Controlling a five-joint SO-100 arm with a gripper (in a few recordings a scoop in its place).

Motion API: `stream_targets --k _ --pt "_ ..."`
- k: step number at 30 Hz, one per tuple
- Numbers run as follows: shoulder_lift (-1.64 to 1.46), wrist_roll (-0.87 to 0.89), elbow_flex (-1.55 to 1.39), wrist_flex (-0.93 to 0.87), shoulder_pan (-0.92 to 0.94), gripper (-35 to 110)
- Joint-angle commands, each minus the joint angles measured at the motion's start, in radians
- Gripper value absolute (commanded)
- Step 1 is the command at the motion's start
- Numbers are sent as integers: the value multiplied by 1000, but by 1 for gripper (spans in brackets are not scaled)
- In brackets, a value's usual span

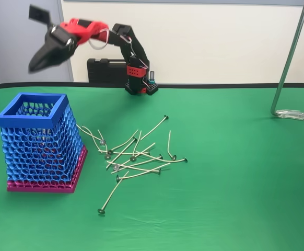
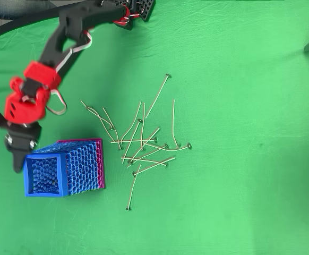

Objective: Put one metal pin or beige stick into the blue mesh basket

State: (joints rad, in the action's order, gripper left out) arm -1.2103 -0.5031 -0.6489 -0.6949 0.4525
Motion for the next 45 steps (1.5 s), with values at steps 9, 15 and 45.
stream_targets --k 9,15,45 --pt "-592 67 -629 -38 -140 0" --pt "-841 124 -894 -101 -199 0" --pt "-1985 367 -2273 -183 -443 0"
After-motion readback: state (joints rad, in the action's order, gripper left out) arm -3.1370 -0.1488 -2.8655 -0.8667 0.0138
